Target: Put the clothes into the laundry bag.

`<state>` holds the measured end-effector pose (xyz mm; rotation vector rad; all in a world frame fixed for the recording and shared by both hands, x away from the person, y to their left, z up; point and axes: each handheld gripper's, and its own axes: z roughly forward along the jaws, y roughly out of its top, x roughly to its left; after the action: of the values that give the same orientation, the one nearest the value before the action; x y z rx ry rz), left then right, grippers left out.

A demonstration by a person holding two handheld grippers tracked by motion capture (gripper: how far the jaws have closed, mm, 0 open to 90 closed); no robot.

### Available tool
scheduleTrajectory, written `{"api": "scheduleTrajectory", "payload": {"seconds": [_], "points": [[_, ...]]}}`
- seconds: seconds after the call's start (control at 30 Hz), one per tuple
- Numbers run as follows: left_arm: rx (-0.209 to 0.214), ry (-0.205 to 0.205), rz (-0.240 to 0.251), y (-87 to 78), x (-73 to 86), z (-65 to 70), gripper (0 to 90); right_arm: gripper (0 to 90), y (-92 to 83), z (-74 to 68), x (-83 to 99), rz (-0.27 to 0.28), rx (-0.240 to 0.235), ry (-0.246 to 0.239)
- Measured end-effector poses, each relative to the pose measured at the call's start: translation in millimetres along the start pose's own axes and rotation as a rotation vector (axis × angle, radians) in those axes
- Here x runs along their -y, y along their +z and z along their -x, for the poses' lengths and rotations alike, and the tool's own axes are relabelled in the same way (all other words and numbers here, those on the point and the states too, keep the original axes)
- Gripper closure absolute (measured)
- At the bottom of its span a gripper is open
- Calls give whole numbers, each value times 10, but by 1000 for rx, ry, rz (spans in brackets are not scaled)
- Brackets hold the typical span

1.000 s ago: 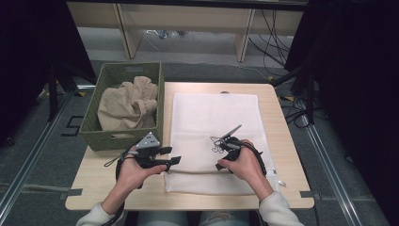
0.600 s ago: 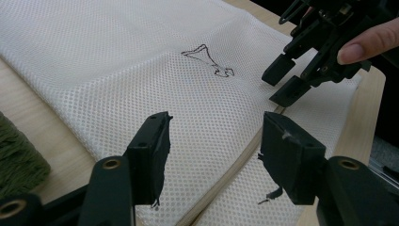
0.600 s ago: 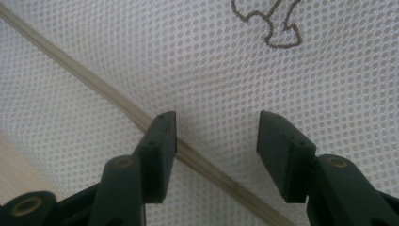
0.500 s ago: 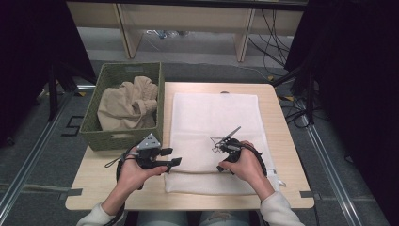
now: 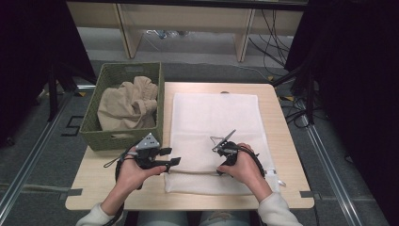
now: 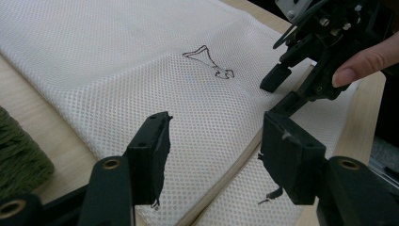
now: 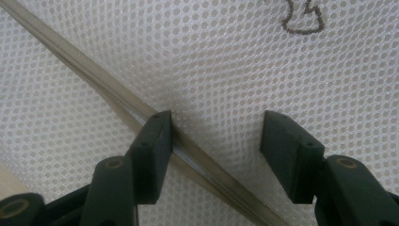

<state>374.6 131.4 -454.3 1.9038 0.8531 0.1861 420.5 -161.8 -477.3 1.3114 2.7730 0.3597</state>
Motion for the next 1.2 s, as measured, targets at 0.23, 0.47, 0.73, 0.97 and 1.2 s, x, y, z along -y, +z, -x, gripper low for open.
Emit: {"api": "scheduleTrajectory", "payload": {"seconds": [0.23,0.47,0.73,0.97,1.2], "points": [[7,-3,-6,19,7,10,424,588,-9,38,-23,-11,18,-14],[7,-2,-6,30,14,6,424,720,-19,72,-21,-10,41,-8],[8,-3,-1,26,12,9,426,877,-48,36,-31,0,63,-26],[24,9,23,-71,-55,36,431,878,-253,-44,-58,77,83,-13],[28,51,67,-150,-117,48,429,883,-405,-107,-80,146,106,-13]]}}
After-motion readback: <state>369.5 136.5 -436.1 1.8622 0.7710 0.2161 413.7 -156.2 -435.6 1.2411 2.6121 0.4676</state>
